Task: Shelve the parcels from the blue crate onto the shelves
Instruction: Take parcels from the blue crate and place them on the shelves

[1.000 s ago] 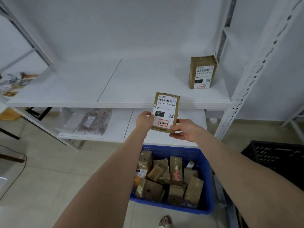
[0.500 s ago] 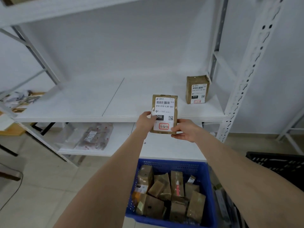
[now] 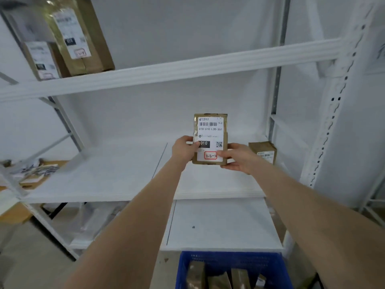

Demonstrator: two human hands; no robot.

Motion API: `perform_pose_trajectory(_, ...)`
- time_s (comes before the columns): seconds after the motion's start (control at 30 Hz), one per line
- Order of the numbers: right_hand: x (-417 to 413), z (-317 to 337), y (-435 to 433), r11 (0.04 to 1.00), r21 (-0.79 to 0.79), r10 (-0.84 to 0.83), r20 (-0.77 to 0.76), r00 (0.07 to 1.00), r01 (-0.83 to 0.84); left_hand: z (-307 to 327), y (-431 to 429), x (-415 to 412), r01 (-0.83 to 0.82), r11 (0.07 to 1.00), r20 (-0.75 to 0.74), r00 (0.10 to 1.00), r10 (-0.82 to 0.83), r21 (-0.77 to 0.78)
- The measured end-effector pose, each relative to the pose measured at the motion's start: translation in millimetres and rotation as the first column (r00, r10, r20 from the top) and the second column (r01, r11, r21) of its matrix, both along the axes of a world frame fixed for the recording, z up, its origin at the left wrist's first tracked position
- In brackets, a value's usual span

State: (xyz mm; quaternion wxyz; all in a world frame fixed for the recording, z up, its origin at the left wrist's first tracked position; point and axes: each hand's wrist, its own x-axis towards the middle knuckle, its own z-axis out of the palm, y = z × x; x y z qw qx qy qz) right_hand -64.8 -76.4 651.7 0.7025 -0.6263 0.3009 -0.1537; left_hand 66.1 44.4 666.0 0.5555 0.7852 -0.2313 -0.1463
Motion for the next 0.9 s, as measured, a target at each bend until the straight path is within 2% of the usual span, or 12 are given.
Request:
perform_pose_trajectory(0.27, 22, 88, 26, 0.971, -0.200, -0.108, 0.119, 0.987, 0.130, 88, 14, 35, 0.078, 0.983, 0.147, 0.988, -0.053, -0.168)
perform_pose_trajectory(0.4, 23, 127, 23, 0.944, -0.249, -0.159, 0.232, 0.960, 0.217, 130, 4, 37, 0.118, 0.966, 0.253, 0.966, -0.057, -0.229)
perform_pose_trajectory(0.63, 13, 193, -13, 0.845, -0.396, -0.212, 0.366, 0.906, 0.358, 206, -34, 14, 0.173, 0.932, 0.426, 0.904, -0.023, -0.317)
perform_pose_trajectory(0.9, -3, 241, -91, 0.682, -0.549, -0.274, 0.422, 0.864, 0.484, 252, -115, -11, 0.154, 0.926, 0.427, 0.904, 0.009, -0.345)
